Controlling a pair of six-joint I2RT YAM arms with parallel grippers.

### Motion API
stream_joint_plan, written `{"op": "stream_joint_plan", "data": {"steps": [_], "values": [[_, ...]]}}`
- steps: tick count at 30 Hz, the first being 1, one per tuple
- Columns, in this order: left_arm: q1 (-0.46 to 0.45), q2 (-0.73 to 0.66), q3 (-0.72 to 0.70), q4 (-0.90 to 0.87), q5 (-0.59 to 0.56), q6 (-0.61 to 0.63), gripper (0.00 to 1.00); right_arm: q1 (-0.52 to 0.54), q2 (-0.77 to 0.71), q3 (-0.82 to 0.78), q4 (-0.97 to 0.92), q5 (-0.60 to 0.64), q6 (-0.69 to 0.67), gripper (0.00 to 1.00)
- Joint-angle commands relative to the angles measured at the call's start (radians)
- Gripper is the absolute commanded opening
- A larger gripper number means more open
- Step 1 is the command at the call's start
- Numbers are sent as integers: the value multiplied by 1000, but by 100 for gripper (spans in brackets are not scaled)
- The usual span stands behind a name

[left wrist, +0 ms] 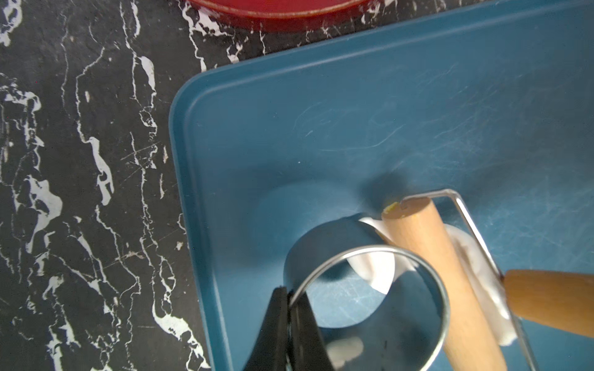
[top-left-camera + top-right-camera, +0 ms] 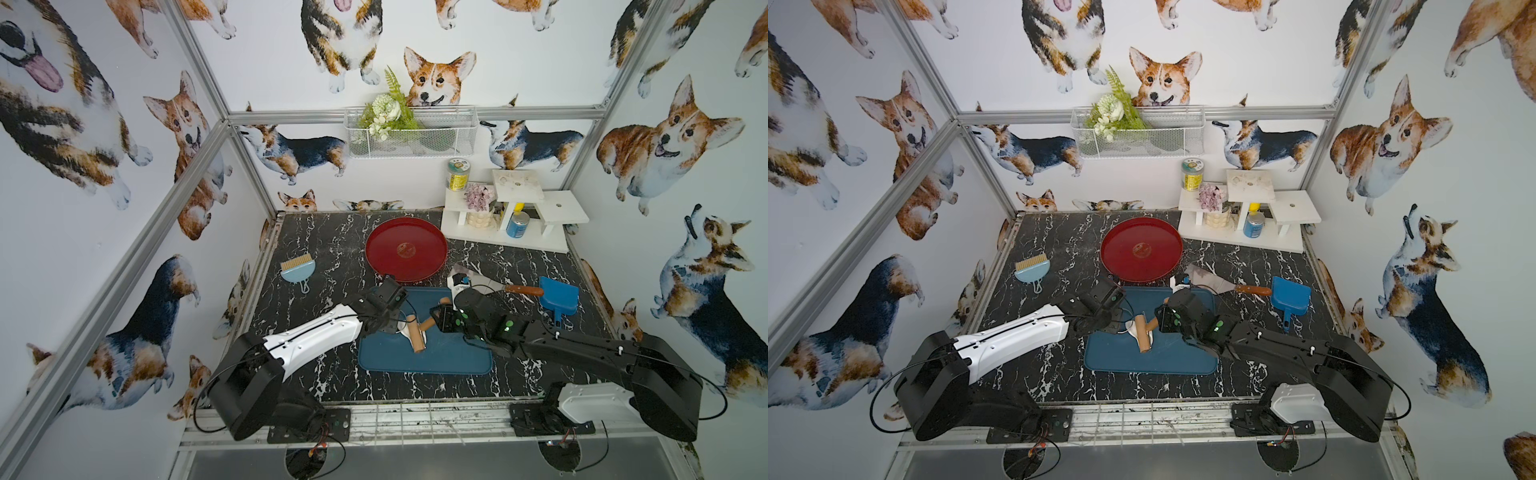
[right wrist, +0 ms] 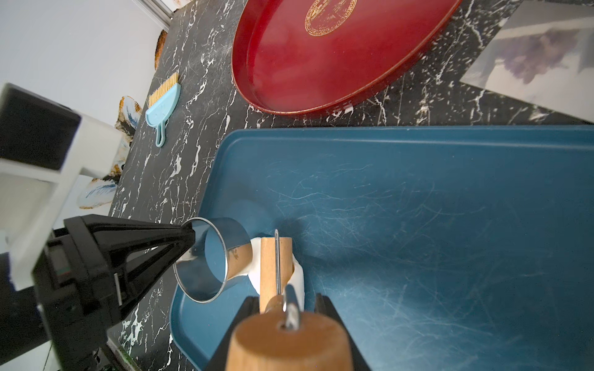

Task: Roll out the dumpling wrappers from the dough
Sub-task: Remove the dumpling wrapper from the work surface.

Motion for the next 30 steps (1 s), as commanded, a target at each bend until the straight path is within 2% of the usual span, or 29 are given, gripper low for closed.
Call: {"op": "stream_joint_plan", "data": {"steps": [1, 30], "values": [[-3, 13, 13, -9, -7, 13, 0, 1, 2, -12, -182, 39, -60, 0], [-15, 56, -7, -30, -30, 13, 0, -24, -51, -29, -236, 81, -70, 0]]}}
